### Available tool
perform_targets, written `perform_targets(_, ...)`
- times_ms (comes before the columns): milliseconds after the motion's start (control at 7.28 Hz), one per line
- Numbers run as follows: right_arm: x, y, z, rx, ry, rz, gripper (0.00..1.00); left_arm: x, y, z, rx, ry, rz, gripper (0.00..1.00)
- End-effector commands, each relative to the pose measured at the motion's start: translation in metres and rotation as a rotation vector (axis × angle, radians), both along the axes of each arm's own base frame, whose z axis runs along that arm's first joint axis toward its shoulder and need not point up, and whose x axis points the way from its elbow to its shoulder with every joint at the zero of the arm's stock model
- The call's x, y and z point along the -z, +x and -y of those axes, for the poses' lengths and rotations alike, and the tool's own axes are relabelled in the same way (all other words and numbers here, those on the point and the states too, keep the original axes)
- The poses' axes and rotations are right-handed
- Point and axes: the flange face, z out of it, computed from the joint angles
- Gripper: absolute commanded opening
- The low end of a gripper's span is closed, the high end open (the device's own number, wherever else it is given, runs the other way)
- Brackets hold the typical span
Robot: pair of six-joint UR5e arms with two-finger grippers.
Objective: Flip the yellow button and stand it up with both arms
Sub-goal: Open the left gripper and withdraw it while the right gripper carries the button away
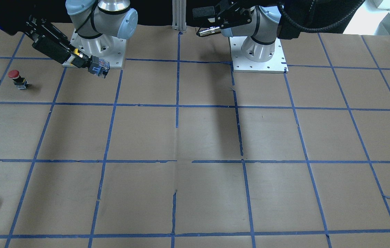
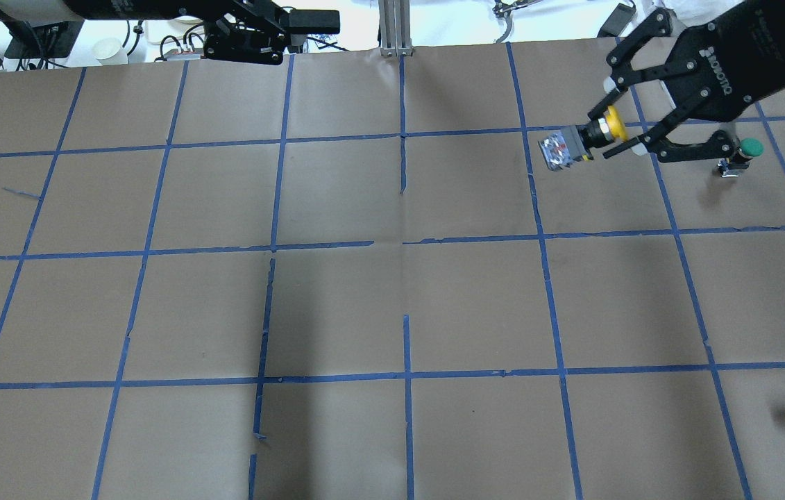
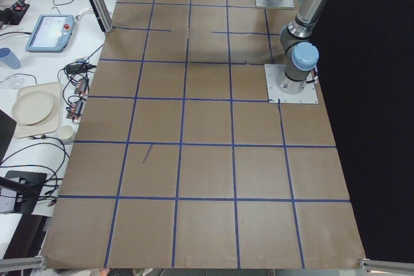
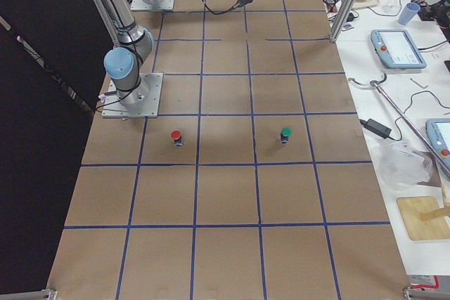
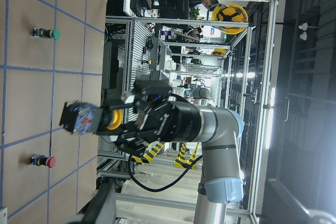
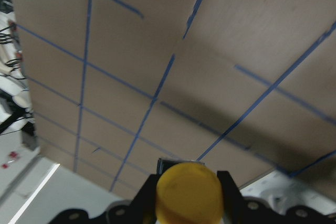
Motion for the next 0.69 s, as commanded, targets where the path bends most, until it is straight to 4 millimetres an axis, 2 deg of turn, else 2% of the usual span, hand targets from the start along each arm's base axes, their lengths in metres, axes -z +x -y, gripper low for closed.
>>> perform_targets(0,0.020,-0.030,-0.007,-0.336,-0.032,-0.265,0.30,0.000,0.007,0.005,0.012,-0.072,0.158,1.00)
perform_targets(275,0.063,-0.056,-0.011,-0.413,0.052,-0.425,0.27,0.019,0.021,0.002,0.053,-0.070,0.489,1.00)
perform_targets(412,0.084,-0.058,-0.012,-0.418,0.059,-0.445,0.27,0.031,0.030,-0.001,0.082,-0.063,0.678,1.00)
perform_targets(550,0.105,-0.077,-0.013,-0.462,0.078,-0.565,0.26,0.039,0.045,-0.002,0.098,-0.048,0.854,1.00)
